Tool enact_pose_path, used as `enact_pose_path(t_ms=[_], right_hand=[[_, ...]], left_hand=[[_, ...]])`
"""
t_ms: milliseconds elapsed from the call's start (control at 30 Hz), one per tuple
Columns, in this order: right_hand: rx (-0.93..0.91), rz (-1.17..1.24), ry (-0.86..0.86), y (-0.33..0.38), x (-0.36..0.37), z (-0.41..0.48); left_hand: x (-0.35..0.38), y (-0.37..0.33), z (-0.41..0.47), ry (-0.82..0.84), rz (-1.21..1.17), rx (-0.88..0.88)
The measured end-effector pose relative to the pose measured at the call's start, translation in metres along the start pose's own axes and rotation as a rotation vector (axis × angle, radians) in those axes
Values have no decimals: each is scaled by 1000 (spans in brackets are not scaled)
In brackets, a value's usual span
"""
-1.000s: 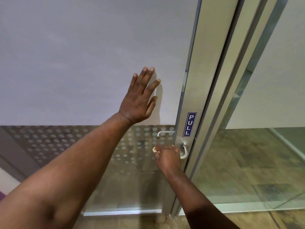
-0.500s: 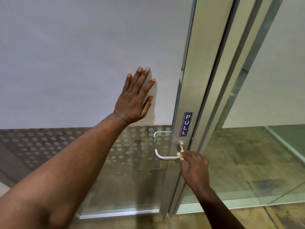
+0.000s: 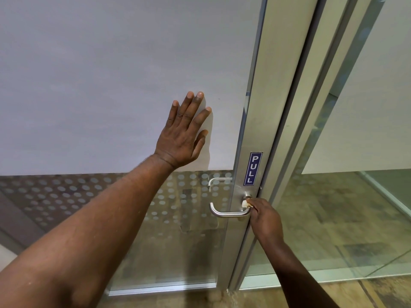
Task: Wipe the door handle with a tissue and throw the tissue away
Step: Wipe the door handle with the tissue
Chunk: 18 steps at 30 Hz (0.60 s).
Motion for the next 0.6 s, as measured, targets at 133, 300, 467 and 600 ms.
enact_pose_path(t_ms=[133,300,467,600], right_hand=[[305,285,-49,-37,11,-12],[703,1058,-71,-63,50,-36],[604,889,-209,-56,26,-23],[290,483,-245,-21,-2,-6]], left_hand=[[-1,-1,0,0,6,-1],[-3,-1,0,-1,-8,-3],[-5,-2,0,-4,-23,2],[-4,-2,0,-2,-22,-1]])
Point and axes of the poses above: each hand's wrist, its own z-axis towards the middle knuckle, its own x-axis out of the palm, y = z × x, the point moved 9 cm from there along z, towards the middle knuckle, and after that the axes turned 6 degrees about y, right-handed, at the moved point
